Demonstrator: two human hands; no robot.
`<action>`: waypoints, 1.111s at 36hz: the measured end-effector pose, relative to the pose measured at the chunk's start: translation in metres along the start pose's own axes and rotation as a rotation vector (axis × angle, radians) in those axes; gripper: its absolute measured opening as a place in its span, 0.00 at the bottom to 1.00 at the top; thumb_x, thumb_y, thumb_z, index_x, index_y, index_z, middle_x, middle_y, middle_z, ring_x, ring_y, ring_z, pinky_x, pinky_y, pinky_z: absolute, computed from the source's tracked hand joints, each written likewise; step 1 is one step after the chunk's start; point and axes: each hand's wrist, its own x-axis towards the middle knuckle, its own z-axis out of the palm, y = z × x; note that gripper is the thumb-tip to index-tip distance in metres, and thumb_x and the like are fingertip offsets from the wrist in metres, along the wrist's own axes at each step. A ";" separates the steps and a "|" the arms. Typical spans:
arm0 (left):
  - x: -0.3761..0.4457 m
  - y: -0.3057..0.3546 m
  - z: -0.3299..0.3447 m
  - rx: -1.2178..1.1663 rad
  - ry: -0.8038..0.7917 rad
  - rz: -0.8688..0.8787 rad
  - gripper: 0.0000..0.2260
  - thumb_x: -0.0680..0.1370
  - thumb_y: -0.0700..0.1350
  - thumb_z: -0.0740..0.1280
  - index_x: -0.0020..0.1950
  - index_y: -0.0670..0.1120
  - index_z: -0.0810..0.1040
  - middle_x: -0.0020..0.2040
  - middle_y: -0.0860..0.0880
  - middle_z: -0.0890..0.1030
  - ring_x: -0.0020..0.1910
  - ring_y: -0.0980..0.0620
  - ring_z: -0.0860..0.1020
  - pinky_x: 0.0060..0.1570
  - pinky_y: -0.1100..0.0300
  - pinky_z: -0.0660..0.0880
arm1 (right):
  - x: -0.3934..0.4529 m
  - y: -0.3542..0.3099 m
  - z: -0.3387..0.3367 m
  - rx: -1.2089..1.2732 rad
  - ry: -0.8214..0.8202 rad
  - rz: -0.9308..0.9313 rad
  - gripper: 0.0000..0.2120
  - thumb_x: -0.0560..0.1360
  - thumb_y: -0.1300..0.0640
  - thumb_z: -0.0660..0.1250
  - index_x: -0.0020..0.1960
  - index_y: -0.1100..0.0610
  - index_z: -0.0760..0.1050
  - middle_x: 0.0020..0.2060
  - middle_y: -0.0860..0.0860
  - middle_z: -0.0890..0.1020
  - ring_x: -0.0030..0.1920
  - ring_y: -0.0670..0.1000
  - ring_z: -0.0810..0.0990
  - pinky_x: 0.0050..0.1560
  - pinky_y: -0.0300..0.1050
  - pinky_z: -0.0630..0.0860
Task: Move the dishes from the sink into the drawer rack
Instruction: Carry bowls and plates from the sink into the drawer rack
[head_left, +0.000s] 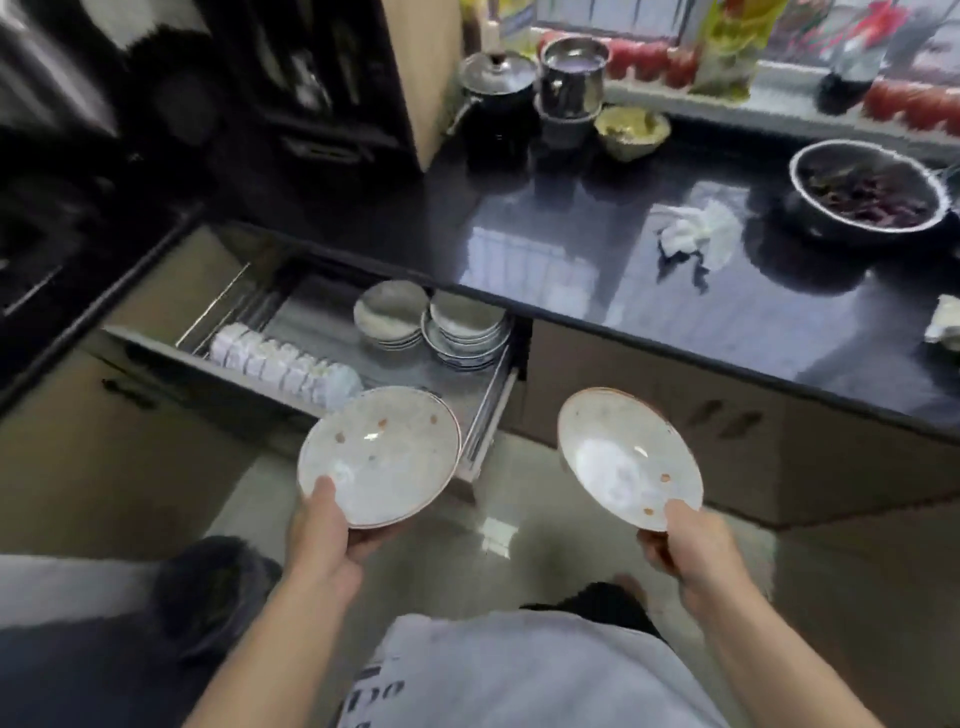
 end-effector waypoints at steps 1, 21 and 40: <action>0.009 0.010 -0.016 -0.050 0.040 -0.001 0.17 0.86 0.51 0.58 0.74 0.50 0.70 0.66 0.41 0.78 0.54 0.40 0.80 0.32 0.47 0.82 | -0.005 -0.007 0.023 -0.045 -0.047 -0.013 0.13 0.78 0.65 0.53 0.46 0.63 0.76 0.30 0.59 0.76 0.28 0.54 0.69 0.27 0.40 0.66; 0.153 0.174 -0.068 -0.126 0.292 0.005 0.14 0.86 0.47 0.59 0.70 0.46 0.72 0.64 0.42 0.79 0.57 0.41 0.80 0.55 0.39 0.79 | 0.039 -0.076 0.341 -0.526 -0.496 -0.061 0.16 0.75 0.61 0.53 0.52 0.63 0.78 0.29 0.59 0.77 0.25 0.53 0.70 0.27 0.41 0.64; 0.354 0.279 -0.030 0.189 0.135 0.012 0.20 0.78 0.36 0.59 0.70 0.44 0.74 0.61 0.42 0.81 0.57 0.41 0.80 0.42 0.52 0.80 | 0.081 -0.125 0.532 -0.371 -0.311 0.092 0.12 0.79 0.68 0.54 0.53 0.63 0.76 0.36 0.64 0.80 0.29 0.56 0.76 0.23 0.40 0.71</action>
